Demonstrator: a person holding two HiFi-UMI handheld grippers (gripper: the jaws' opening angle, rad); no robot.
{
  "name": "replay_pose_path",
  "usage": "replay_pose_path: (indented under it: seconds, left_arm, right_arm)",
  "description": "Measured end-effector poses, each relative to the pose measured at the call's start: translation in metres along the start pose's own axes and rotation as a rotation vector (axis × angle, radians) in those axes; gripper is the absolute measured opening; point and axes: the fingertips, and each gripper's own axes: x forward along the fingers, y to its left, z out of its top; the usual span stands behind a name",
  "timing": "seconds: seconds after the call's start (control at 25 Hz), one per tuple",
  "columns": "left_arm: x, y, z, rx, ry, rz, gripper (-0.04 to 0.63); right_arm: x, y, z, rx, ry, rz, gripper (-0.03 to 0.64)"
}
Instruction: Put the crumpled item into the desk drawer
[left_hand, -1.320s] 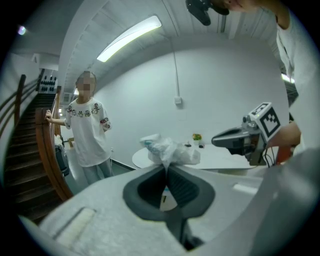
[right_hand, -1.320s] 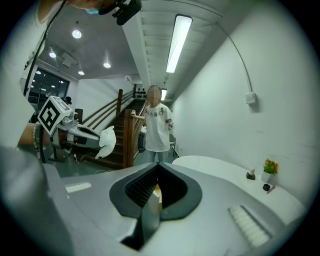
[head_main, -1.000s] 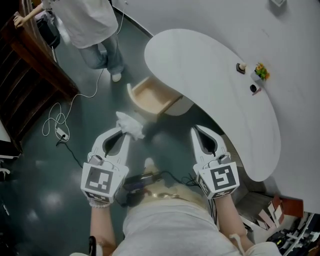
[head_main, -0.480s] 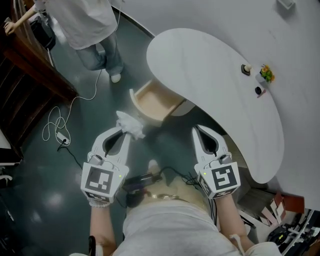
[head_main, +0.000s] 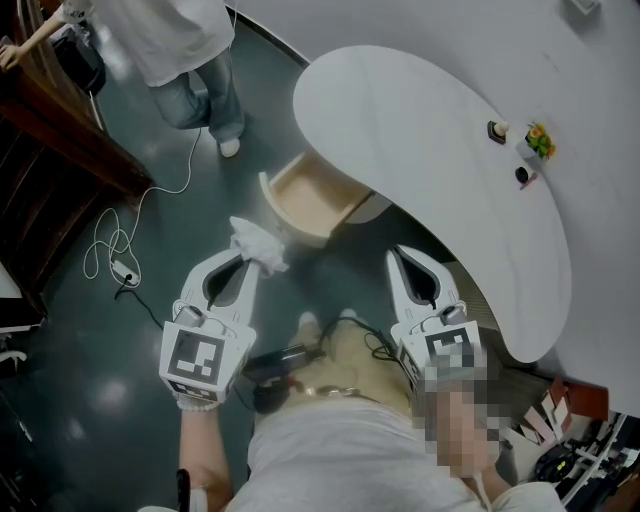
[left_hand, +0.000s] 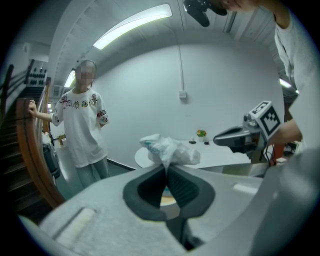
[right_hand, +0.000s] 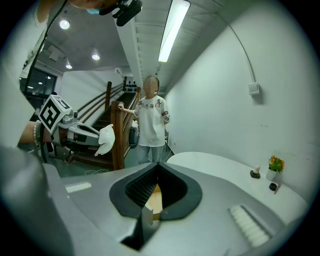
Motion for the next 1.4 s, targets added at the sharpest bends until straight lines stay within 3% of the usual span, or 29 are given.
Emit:
replay_pose_path:
  seconds: [0.68,1.4]
  left_arm:
    - [0.023,0.021,0.003,-0.012,0.020,0.041,-0.002]
    - [0.101,0.032,-0.009,-0.013,0.075,-0.012,-0.002]
  right_arm:
    - [0.030,-0.023,-0.001,0.004,0.022,0.037,0.005]
    - [0.074,-0.072,-0.021,0.059,0.071,0.029,0.005]
